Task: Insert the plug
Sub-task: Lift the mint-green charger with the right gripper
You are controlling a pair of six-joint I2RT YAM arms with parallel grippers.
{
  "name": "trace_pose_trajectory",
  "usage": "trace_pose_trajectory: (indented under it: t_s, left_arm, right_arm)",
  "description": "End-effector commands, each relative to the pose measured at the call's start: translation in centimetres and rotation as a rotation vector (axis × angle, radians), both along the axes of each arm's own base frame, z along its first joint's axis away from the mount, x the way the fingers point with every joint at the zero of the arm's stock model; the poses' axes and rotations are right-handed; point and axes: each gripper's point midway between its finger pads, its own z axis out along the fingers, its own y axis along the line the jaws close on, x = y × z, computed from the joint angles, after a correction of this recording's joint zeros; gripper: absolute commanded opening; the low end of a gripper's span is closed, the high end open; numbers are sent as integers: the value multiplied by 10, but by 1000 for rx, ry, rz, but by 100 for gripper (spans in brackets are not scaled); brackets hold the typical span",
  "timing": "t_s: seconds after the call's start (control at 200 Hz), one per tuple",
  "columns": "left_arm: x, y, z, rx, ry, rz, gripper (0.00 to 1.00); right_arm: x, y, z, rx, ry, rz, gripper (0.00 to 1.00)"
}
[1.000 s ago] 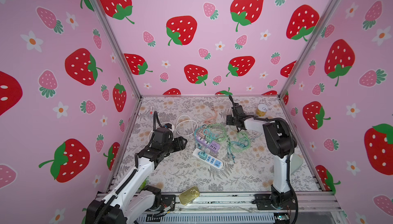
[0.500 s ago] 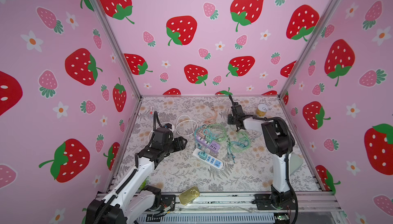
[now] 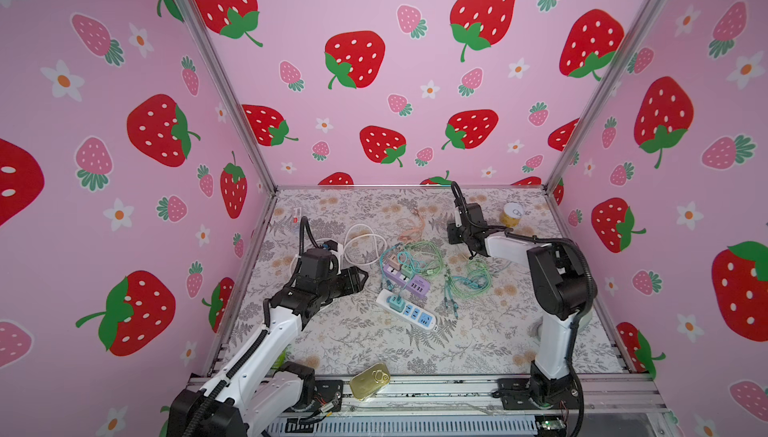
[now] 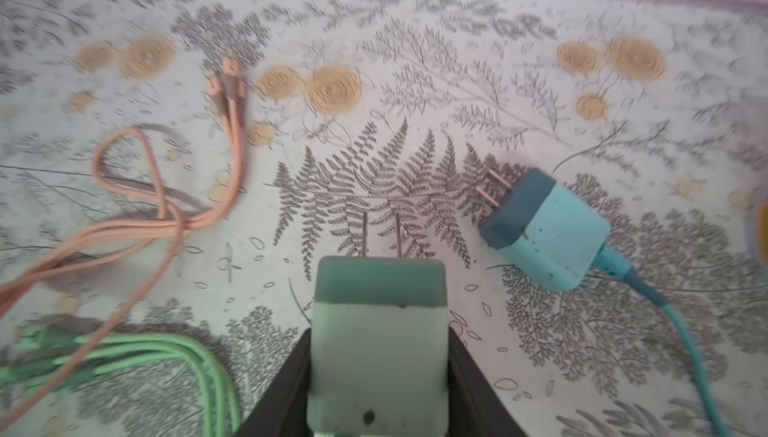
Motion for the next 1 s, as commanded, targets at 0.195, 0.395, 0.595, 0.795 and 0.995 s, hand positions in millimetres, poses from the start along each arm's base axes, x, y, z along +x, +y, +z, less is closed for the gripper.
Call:
trace_pose_trajectory:
  t_s: [0.195, 0.395, 0.595, 0.795, 0.995]
  left_arm:
    - [10, -17, 48, -89, -114, -71, 70]
    - [12, -28, 72, -157, -164, -119, 72]
    - [10, -48, 107, -258, -235, -230, 72]
    - [7, -66, 142, -369, -282, -340, 73]
    - [8, -81, 168, -502, -294, -414, 73]
  right_arm:
    - [-31, 19, 117, 78, -230, 241, 33]
    - [-67, 30, 167, 102, -336, 425, 33]
    - [-112, 47, 176, 124, -377, 662, 32]
    - [-156, 58, 186, 149, -447, 841, 32]
    - [-190, 75, 189, 152, -442, 990, 32]
